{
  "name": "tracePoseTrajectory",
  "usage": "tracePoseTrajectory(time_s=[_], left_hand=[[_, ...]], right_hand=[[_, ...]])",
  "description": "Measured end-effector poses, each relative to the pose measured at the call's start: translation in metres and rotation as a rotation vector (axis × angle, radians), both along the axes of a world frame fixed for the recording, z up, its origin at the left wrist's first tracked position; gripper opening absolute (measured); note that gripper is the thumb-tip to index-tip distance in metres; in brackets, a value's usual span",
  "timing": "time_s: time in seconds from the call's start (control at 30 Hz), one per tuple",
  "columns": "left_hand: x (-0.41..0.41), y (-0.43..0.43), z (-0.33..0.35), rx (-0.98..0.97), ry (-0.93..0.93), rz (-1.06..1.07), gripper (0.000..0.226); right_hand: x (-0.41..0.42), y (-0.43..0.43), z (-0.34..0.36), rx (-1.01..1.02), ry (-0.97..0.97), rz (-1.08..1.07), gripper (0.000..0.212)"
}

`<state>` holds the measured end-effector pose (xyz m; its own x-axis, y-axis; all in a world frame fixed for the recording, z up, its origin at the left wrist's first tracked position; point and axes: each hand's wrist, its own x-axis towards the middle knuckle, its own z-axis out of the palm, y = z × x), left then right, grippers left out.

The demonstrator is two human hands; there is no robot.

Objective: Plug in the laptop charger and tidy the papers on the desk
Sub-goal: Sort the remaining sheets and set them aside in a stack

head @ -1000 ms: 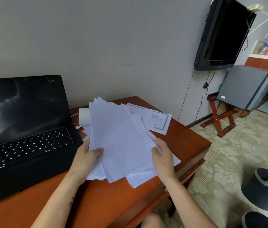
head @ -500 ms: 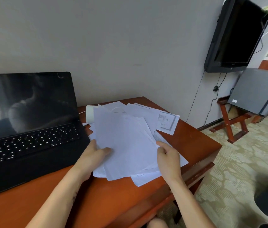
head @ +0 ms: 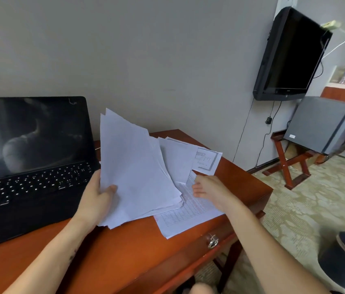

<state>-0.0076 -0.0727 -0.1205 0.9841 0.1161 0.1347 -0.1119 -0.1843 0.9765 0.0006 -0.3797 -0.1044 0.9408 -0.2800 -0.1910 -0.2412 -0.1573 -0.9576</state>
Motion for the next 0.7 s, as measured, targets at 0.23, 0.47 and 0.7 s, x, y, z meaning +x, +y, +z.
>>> tracePoseTrajectory(time_s=[0.23,0.47,0.7], left_hand=[[-0.003,0.009,-0.011,0.033,-0.085,0.053,0.044],[-0.002,0.009,-0.016,0.091,-0.102,0.011,0.047],[-0.002,0.009,-0.017,0.07,-0.112,0.017,0.05]], right_hand=[[0.054,0.003,0.002,-0.244,0.06,0.005,0.014],[0.081,0.027,0.025,-0.173,0.202,-0.054,0.022],[0.111,0.039,0.015,-0.796,0.41,-0.017,0.088]])
